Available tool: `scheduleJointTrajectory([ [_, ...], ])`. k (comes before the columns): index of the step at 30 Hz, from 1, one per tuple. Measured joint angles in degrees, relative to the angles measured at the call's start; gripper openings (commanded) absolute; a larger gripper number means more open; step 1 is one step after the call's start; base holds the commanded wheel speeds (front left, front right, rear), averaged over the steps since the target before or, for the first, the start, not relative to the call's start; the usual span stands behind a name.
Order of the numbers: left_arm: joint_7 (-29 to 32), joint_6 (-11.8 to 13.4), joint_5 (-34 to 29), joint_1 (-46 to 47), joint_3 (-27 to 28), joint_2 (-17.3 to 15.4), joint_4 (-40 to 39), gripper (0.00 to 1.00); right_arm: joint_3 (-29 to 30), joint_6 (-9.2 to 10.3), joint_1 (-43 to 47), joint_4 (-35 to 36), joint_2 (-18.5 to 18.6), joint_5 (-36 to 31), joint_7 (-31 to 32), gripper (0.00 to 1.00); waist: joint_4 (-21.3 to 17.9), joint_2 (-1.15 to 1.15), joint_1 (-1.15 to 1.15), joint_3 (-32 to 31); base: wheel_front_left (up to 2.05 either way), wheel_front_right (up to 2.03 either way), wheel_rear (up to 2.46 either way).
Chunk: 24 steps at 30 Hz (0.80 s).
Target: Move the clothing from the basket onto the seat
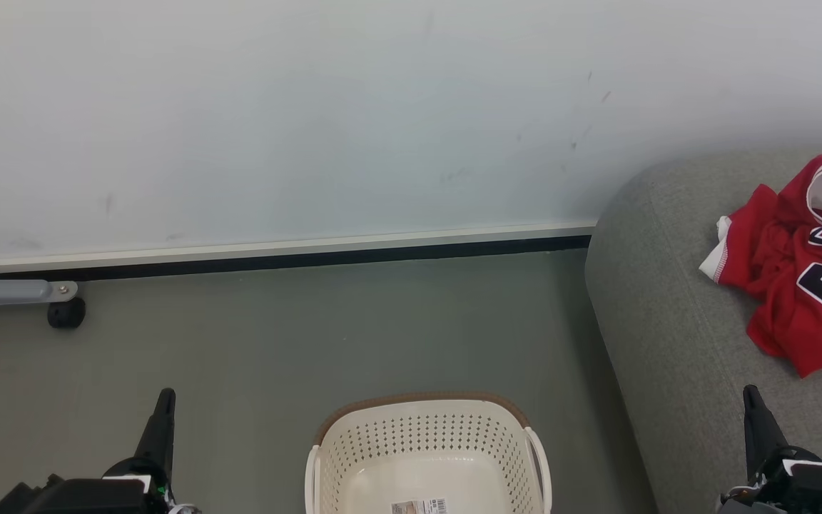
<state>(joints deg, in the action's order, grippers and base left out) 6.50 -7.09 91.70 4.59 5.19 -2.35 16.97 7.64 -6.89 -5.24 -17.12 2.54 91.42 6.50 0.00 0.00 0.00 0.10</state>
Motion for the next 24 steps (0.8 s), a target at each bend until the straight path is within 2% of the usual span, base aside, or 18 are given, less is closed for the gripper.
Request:
scheduleJointTrajectory([
  [24,0.00,0.00,0.00,0.00,0.00,0.01,0.00,0.00,0.00,-0.01,0.00,0.00,0.00,0.00,0.00,0.00,0.00,0.00,0.00,0.00,0.00,0.00,0.00],
])
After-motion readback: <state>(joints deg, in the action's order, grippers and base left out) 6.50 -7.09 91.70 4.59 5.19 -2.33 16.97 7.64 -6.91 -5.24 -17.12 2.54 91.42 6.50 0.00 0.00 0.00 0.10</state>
